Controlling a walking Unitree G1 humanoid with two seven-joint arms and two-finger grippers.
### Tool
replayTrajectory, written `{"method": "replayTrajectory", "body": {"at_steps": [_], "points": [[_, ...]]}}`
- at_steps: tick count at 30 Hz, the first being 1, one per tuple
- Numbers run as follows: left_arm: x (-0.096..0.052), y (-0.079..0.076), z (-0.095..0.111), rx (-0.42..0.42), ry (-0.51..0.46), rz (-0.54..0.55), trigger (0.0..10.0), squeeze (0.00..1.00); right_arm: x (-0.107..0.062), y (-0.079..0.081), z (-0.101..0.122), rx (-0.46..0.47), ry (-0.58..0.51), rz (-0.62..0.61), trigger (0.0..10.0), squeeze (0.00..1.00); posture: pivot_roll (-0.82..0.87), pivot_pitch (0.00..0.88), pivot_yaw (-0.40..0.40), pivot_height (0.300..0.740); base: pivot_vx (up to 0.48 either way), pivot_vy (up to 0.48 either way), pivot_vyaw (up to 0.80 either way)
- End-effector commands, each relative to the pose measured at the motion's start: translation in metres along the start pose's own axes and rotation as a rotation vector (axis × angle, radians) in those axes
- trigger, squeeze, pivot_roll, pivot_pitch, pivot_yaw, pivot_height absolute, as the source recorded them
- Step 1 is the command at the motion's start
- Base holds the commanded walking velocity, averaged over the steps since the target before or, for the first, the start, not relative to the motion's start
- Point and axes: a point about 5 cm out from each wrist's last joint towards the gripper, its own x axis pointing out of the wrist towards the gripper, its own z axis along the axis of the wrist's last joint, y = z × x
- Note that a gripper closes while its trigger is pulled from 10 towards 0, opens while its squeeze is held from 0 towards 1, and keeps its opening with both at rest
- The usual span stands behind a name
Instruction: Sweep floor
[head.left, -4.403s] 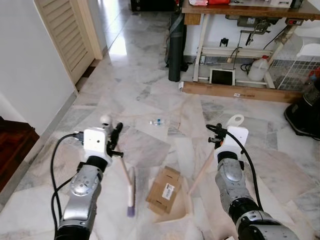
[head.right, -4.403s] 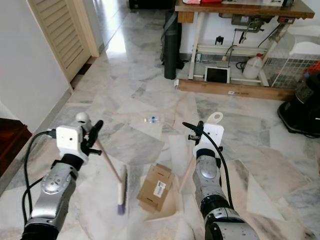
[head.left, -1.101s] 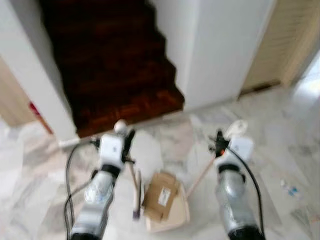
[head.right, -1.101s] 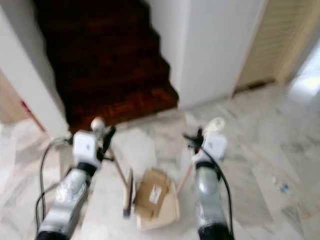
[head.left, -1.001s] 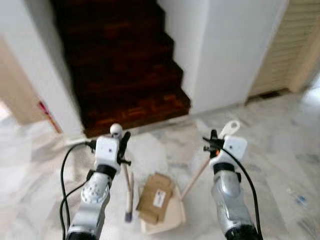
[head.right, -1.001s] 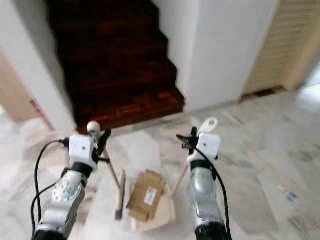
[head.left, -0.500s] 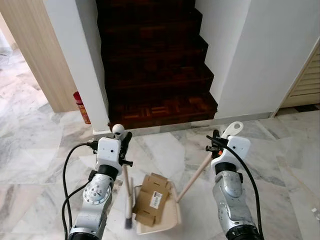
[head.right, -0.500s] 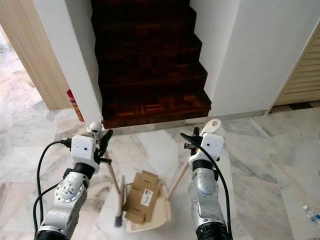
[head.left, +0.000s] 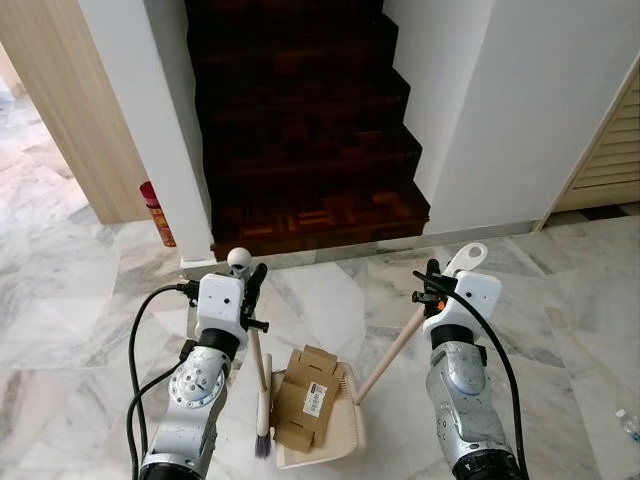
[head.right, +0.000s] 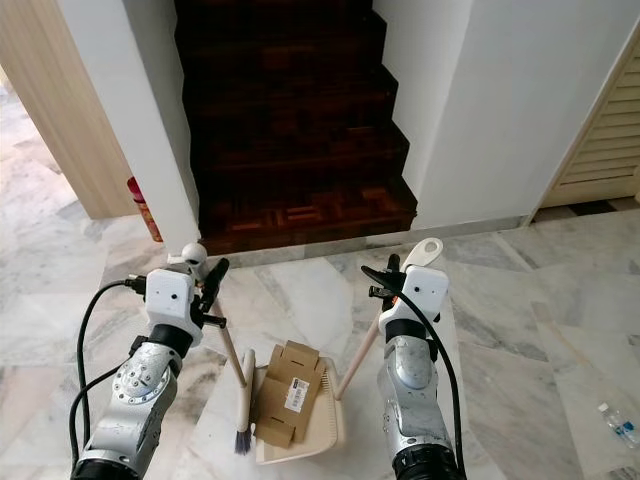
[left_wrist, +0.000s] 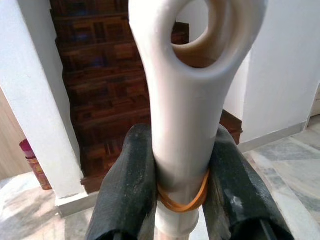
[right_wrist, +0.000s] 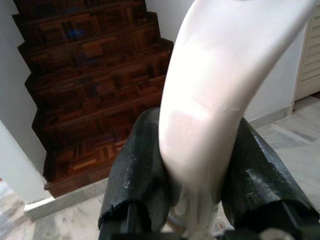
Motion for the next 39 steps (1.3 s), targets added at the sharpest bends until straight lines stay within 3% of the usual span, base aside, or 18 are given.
{"method": "replayTrajectory", "body": {"at_steps": [1, 14, 39], "points": [[0.0059, 0.0005, 0.0081, 0.004, -0.036, -0.005, 10.0, 0.00, 0.0074, 0.0059, 0.0153, 0.019, -0.064, 0.017, 10.0, 0.00, 0.06, 0.000, 0.005, 0.740, 0.000, 0.000, 0.00], [0.0073, 0.0022, 0.0095, 0.008, -0.040, -0.002, 10.0, 0.00, 0.0085, 0.0085, 0.0148, 0.025, -0.060, 0.026, 10.0, 0.00, 0.07, 0.000, 0.008, 0.740, 0.000, 0.000, 0.00], [0.0058, 0.0029, 0.0096, 0.007, -0.040, 0.015, 10.0, 0.00, 0.0085, 0.0088, 0.0144, 0.040, -0.052, 0.042, 10.0, 0.00, 0.08, 0.000, -0.002, 0.740, 0.000, 0.342, 0.00]]}}
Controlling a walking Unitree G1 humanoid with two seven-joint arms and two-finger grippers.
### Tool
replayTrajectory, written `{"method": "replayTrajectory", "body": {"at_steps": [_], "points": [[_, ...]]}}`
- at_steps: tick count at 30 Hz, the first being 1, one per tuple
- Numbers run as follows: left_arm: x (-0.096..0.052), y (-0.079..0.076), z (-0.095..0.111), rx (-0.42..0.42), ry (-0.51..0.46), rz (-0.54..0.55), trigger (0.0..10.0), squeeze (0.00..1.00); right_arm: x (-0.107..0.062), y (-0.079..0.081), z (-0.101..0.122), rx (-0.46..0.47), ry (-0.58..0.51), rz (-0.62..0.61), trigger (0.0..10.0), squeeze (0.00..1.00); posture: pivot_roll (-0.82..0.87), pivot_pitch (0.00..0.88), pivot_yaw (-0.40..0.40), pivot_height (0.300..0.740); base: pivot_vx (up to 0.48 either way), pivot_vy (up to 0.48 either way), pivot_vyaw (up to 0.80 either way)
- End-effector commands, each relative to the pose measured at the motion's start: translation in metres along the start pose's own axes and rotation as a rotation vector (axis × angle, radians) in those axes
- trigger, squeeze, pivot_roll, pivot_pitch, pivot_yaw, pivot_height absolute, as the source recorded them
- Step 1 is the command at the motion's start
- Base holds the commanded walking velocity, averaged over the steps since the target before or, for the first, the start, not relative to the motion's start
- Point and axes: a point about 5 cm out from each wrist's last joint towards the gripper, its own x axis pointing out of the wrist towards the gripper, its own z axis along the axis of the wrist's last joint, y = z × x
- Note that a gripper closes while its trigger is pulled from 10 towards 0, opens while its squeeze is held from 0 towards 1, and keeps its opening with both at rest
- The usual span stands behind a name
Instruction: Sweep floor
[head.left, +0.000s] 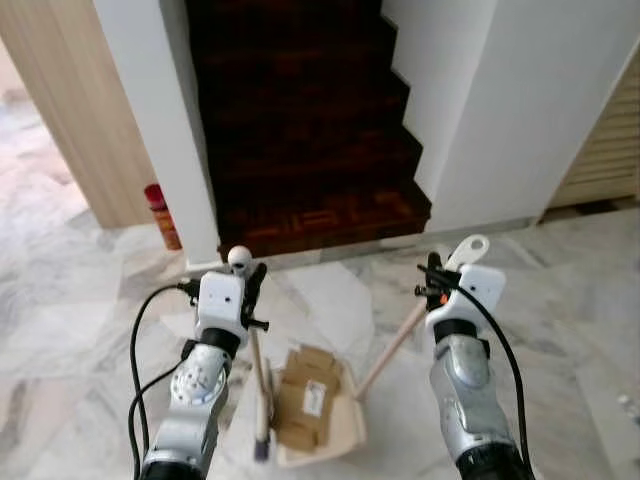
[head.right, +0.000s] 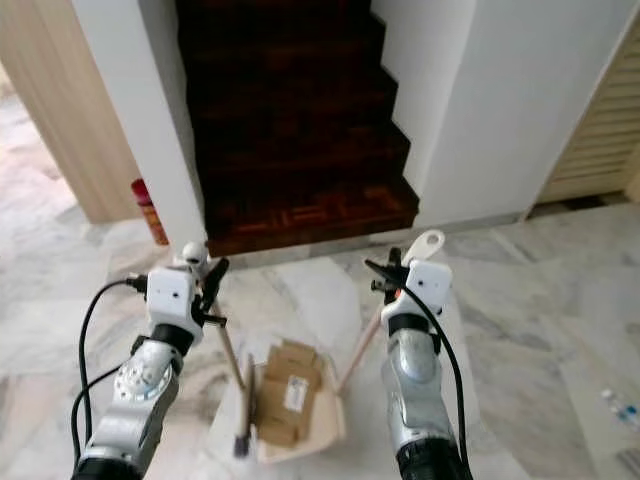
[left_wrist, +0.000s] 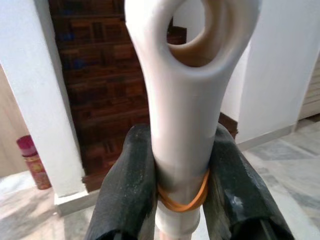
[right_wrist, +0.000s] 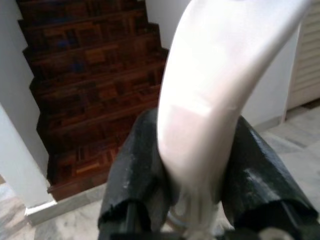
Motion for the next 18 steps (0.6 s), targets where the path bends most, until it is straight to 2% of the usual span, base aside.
{"method": "replayTrajectory", "body": {"at_steps": [1, 18], "points": [[0.0051, -0.0009, 0.0116, 0.008, -0.054, -0.004, 10.0, 0.00, 0.0043, 0.0034, 0.0101, 0.033, -0.042, 0.008, 10.0, 0.00, 0.08, 0.000, -0.003, 0.740, 0.000, 0.334, 0.00], [0.0051, -0.0023, 0.0117, 0.003, -0.055, 0.006, 10.0, 0.00, 0.0053, 0.0040, 0.0109, 0.029, -0.037, 0.022, 10.0, 0.00, 0.08, 0.000, -0.012, 0.740, 0.000, 0.330, 0.00]]}}
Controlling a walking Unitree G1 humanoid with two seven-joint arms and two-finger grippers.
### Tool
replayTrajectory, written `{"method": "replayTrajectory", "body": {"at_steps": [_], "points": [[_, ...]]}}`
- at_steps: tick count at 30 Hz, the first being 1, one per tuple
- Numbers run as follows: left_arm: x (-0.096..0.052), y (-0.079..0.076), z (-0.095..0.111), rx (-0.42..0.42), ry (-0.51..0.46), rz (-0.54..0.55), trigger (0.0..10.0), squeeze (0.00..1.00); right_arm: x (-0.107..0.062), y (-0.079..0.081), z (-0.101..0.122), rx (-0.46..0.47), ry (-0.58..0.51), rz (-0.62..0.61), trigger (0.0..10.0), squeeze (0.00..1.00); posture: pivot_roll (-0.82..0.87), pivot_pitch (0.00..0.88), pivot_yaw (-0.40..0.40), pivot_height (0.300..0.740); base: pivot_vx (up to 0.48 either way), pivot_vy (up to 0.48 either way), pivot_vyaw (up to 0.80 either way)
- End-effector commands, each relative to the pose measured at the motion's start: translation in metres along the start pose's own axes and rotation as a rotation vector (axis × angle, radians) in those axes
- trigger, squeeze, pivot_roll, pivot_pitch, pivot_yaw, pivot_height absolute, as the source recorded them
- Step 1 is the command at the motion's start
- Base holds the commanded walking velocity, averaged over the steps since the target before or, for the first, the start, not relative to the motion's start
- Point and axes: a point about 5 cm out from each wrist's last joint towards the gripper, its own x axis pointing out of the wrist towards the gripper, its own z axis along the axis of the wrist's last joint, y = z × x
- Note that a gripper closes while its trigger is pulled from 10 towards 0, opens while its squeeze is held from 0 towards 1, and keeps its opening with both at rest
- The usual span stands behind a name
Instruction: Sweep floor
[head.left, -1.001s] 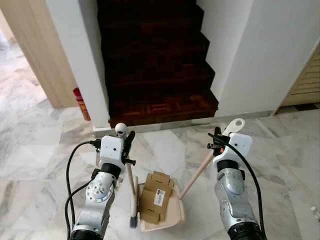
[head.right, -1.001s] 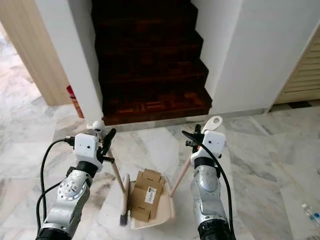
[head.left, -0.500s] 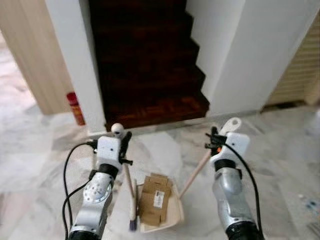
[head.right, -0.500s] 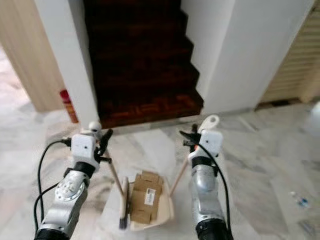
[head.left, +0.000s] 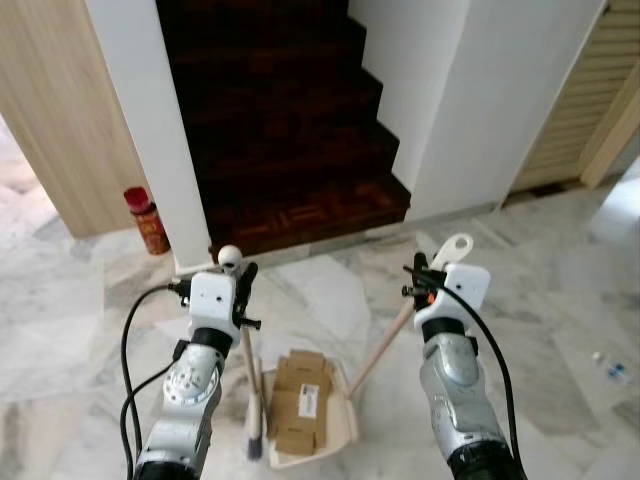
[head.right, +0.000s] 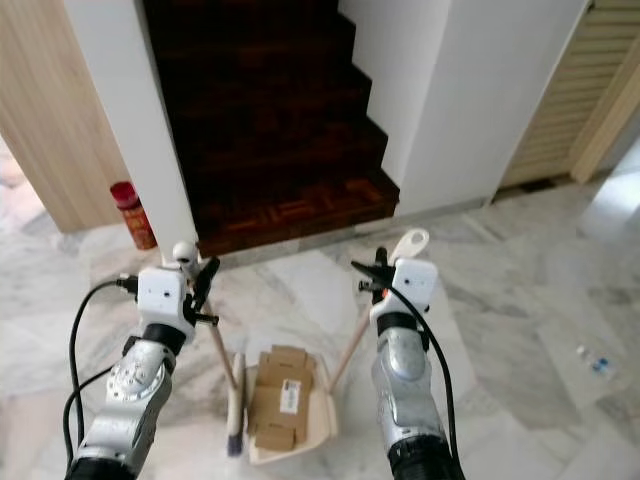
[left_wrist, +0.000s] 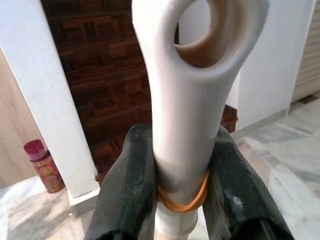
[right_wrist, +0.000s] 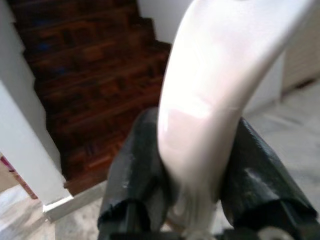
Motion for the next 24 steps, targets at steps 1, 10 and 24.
{"method": "replayTrajectory", "body": {"at_steps": [1, 10, 24], "points": [[0.0039, -0.0034, 0.0101, -0.002, -0.049, -0.014, 10.0, 0.00, 0.0039, 0.0012, 0.0104, 0.016, -0.044, -0.002, 10.0, 0.00, 0.07, 0.000, -0.009, 0.740, 0.000, 0.322, 0.00], [0.0039, -0.0032, 0.0099, -0.001, -0.048, -0.020, 10.0, 0.00, 0.0033, 0.0005, 0.0100, 0.007, -0.042, -0.001, 10.0, 0.00, 0.07, 0.000, -0.005, 0.740, 0.000, 0.315, 0.00], [0.0043, -0.0051, 0.0097, -0.001, -0.050, -0.033, 10.0, 0.00, 0.0043, 0.0004, 0.0102, 0.009, -0.044, 0.002, 10.0, 0.00, 0.07, 0.000, -0.003, 0.740, 0.000, 0.309, 0.00]]}}
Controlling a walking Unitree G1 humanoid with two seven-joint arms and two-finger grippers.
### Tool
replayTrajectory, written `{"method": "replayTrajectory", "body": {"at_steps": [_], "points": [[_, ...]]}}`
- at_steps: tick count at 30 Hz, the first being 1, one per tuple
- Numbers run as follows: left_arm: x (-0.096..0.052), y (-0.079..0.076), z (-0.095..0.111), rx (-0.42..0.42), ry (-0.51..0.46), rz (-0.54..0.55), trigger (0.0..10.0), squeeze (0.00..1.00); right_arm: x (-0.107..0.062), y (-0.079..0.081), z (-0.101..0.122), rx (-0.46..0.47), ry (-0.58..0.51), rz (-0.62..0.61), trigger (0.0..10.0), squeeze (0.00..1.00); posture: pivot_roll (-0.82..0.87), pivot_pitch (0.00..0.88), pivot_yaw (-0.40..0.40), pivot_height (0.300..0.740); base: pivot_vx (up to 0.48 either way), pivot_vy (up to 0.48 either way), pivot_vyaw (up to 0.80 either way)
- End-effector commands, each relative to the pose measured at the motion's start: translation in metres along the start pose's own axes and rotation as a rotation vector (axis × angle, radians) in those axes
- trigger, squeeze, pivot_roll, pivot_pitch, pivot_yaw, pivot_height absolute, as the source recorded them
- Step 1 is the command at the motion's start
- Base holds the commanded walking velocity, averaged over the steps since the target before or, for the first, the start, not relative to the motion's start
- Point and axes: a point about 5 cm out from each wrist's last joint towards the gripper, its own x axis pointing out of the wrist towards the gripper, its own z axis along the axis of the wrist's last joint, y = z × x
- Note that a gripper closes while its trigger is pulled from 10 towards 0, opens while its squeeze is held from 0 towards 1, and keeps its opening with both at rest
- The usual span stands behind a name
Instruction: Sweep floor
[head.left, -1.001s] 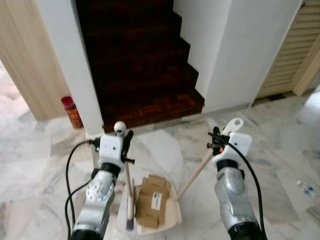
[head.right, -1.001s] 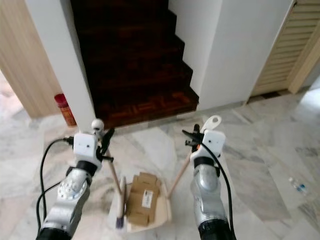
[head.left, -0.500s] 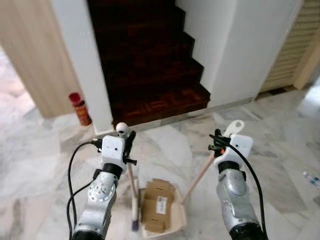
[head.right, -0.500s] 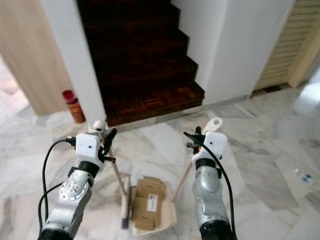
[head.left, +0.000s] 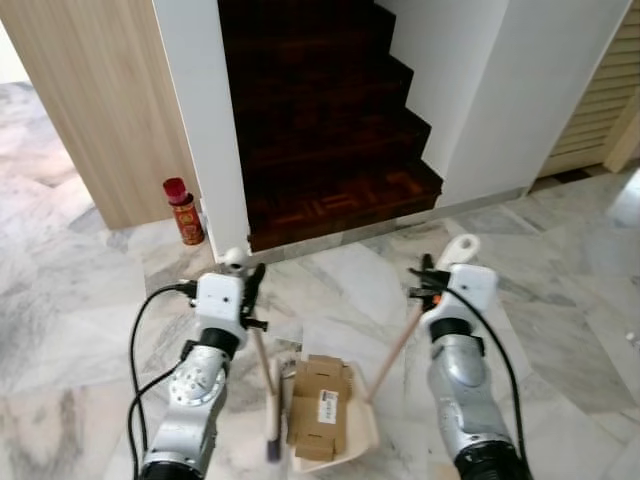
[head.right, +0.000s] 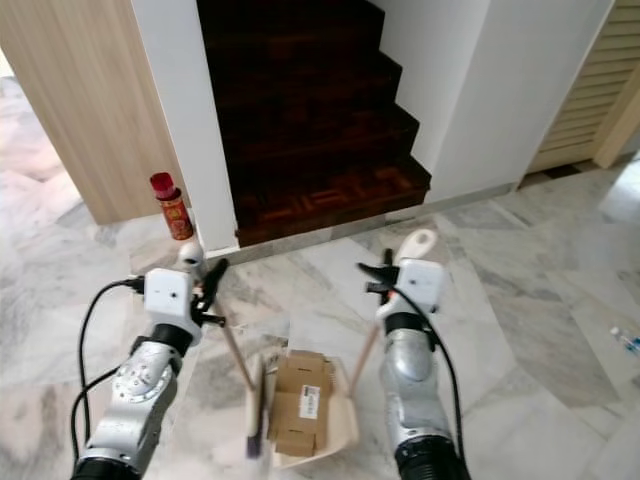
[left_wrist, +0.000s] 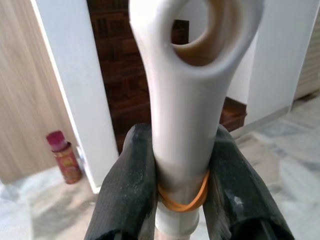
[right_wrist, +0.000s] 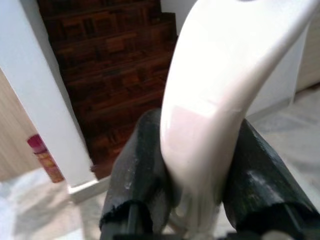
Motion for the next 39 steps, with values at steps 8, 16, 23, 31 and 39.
{"method": "replayTrajectory", "body": {"at_steps": [8, 16, 23, 31, 39], "points": [[0.0052, -0.0038, 0.0108, -0.006, -0.052, -0.013, 10.0, 0.00, 0.0048, -0.0041, 0.0117, 0.023, -0.051, -0.022, 10.0, 0.00, 0.07, 0.000, -0.008, 0.740, 0.000, 0.305, 0.00], [0.0036, -0.0036, 0.0098, -0.008, -0.047, -0.006, 10.0, 0.00, 0.0037, -0.0041, 0.0072, 0.041, -0.019, -0.026, 10.0, 0.00, 0.08, 0.000, -0.009, 0.740, 0.000, 0.306, -0.25], [0.0042, -0.0031, 0.0102, -0.007, -0.048, -0.002, 10.0, 0.00, 0.0040, -0.0031, 0.0090, 0.037, -0.033, -0.023, 10.0, 0.00, 0.08, 0.000, -0.008, 0.740, 0.000, 0.302, -0.17], [0.0044, -0.0022, 0.0107, -0.005, -0.048, 0.002, 10.0, 0.00, 0.0033, -0.0027, 0.0087, 0.037, -0.032, -0.023, 10.0, 0.00, 0.08, 0.002, -0.009, 0.740, 0.000, 0.300, 0.00], [0.0043, -0.0017, 0.0108, -0.004, -0.049, 0.006, 10.0, 0.00, 0.0035, -0.0028, 0.0086, 0.038, -0.031, -0.022, 10.0, 0.00, 0.08, 0.004, -0.011, 0.740, 0.000, 0.300, 0.00]]}}
